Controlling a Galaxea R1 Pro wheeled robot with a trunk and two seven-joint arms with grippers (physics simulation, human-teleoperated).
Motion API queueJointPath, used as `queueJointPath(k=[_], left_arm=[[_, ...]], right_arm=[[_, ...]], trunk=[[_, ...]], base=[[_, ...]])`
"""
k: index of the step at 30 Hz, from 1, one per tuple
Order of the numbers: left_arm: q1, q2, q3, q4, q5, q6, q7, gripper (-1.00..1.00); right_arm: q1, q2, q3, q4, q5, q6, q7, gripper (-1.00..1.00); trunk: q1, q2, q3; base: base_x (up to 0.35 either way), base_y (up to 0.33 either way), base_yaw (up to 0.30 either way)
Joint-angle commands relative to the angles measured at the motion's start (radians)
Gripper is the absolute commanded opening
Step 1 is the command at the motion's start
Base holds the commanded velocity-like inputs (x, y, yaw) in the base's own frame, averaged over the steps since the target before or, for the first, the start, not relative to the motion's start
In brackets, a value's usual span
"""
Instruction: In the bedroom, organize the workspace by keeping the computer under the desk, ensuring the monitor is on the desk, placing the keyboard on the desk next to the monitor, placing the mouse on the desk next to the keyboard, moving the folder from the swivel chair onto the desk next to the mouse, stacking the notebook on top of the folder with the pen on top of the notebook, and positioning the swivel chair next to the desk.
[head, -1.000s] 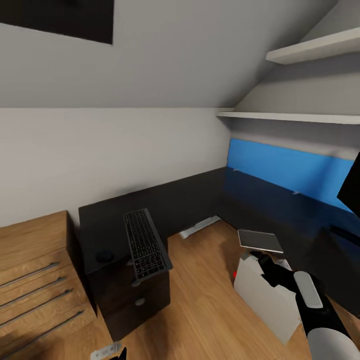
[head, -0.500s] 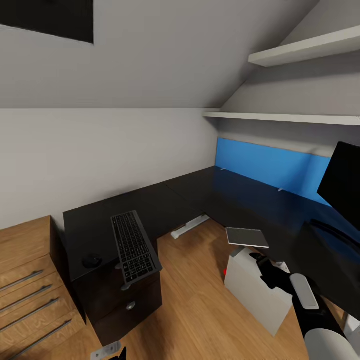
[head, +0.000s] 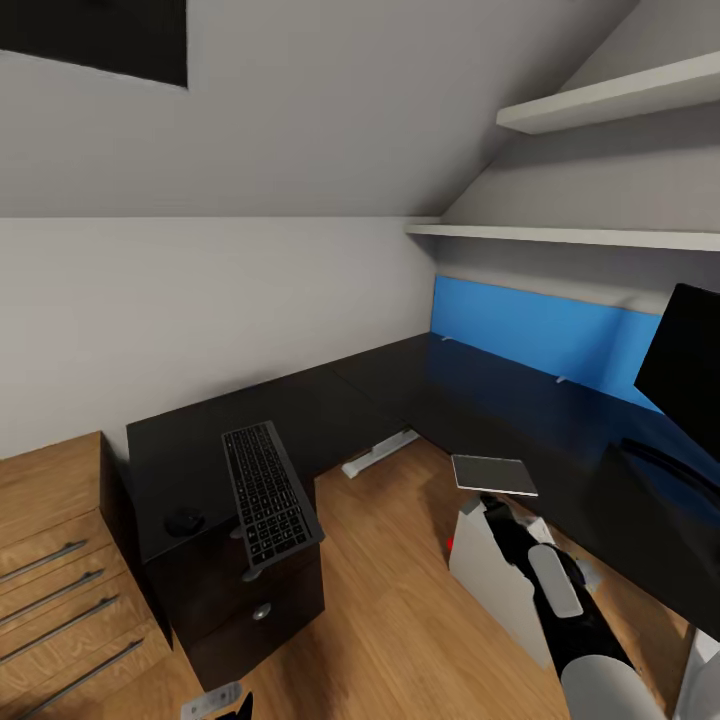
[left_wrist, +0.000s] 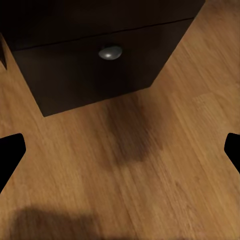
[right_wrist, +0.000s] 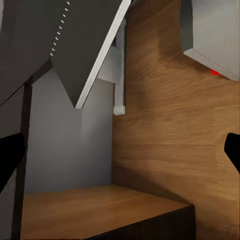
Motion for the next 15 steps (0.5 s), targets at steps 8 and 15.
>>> queueJointPath(k=[8, 15], left_arm=[[-0.001, 0.002, -0.008, -0.004, 0.01, -0.006, 0.008, 1.0], [-0.001, 0.001, -0.008, -0.005, 0.01, -0.007, 0.011, 1.0]], right_arm=[[-0.001, 0.062, 0.003, 0.05, 0.011, -0.267, -0.002, 1.0], [-0.001, 0.103, 0.002, 0.078, 0.009, -0.298, 0.035, 1.0]], trunk=[[0.0, -0.001, -0.001], [0.004, -0.008, -0.004]], base=[[0.0, 0.0, 0.0], [0.0, 0.0, 0.0]])
